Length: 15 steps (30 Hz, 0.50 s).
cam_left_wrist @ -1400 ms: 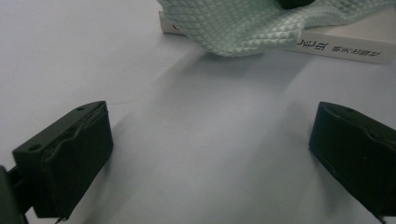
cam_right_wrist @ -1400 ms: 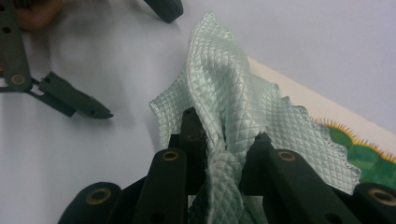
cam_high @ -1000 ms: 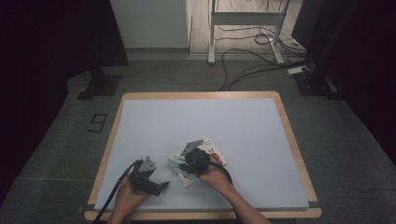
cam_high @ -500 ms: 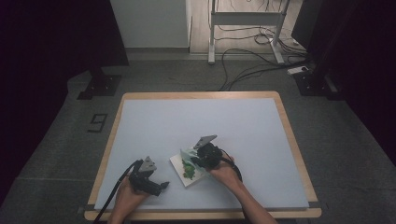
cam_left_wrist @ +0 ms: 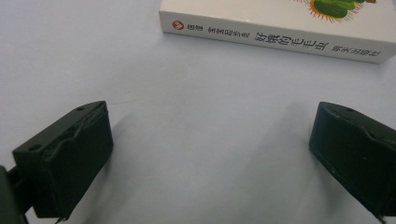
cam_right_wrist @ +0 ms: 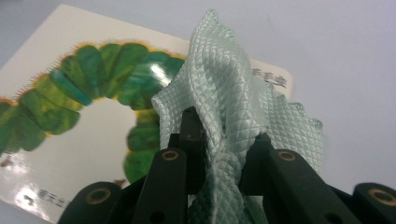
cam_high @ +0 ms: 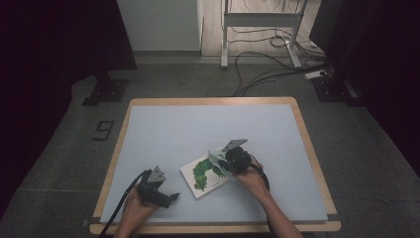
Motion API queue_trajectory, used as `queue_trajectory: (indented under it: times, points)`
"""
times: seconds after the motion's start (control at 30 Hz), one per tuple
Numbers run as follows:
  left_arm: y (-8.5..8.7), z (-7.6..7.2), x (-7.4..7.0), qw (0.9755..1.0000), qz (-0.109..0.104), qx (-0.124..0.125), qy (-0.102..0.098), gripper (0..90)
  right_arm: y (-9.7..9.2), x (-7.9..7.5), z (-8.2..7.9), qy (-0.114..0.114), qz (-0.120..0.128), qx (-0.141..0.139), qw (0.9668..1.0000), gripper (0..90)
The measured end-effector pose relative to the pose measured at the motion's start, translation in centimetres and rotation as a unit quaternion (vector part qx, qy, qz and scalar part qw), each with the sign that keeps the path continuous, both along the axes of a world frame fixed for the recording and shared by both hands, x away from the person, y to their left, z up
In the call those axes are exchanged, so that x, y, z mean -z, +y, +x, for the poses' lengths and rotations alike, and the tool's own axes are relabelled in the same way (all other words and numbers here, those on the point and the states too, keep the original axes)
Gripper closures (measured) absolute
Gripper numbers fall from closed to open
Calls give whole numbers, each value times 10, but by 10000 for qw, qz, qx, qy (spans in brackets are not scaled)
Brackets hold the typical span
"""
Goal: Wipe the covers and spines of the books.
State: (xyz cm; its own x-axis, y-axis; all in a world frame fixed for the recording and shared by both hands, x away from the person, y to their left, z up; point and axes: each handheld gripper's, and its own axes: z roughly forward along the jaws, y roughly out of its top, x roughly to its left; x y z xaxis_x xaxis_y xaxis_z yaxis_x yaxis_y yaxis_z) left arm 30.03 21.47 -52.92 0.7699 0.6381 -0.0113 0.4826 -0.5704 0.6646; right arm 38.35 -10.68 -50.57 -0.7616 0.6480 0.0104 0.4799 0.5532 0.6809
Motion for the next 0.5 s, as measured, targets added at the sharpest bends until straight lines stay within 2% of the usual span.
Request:
queue_trajectory:
  times: [0.27, 0.5]
  points:
    - [0, 0, 0, 10000, -4, 2, 3, 0, -12, 0, 3, -25, -87, 178, 9998, 746]
    - [0, 0, 0, 10000, 0, 1, 3, 0, -15, 0, 5, -60, -125, 236, 9996, 745]
